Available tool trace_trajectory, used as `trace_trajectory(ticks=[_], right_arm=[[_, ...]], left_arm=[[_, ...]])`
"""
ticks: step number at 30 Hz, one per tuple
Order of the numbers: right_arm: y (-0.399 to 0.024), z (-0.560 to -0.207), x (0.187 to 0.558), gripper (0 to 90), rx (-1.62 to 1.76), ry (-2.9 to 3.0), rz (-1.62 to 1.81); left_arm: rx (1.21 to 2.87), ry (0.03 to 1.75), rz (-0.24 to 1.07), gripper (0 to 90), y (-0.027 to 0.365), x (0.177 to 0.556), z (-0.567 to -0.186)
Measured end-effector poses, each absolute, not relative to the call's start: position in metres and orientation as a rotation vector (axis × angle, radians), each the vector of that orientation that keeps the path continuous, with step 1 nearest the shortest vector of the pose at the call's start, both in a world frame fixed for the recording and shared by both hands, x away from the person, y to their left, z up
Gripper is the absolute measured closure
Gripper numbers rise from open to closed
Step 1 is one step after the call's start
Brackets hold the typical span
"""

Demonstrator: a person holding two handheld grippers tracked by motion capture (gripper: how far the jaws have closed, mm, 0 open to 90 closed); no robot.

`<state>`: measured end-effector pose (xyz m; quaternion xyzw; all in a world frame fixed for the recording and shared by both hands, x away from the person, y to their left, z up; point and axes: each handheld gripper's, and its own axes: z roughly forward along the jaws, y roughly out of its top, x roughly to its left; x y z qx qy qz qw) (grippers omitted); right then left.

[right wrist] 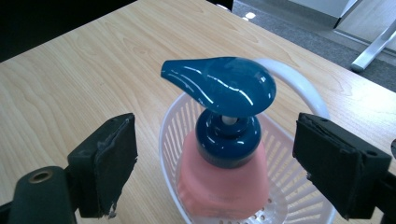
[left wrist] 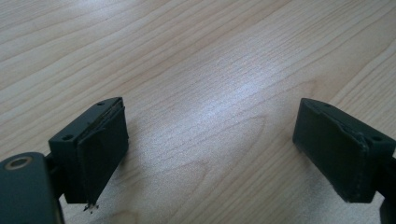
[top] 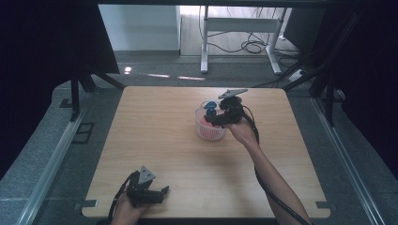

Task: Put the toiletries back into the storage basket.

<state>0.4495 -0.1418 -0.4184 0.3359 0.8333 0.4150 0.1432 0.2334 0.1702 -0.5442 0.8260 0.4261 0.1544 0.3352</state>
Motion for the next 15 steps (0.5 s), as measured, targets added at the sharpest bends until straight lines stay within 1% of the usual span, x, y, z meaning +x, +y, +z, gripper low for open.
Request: trace_trajectory(ticks=[7, 15], right_arm=[[-0.1446, -0.4191, 0.4463, 12.5, 0.974, 2.428, 1.2], [-0.1492, -0.4178, 0.4394, 5.7, 0.964, 2.422, 1.187]], left_arm=[[2.156, 1.111, 0.403, 10.1, 0.1702, 0.2334, -0.5442], [2.156, 1.111, 0.403, 10.1, 0.1702, 0.2334, -0.5442]])
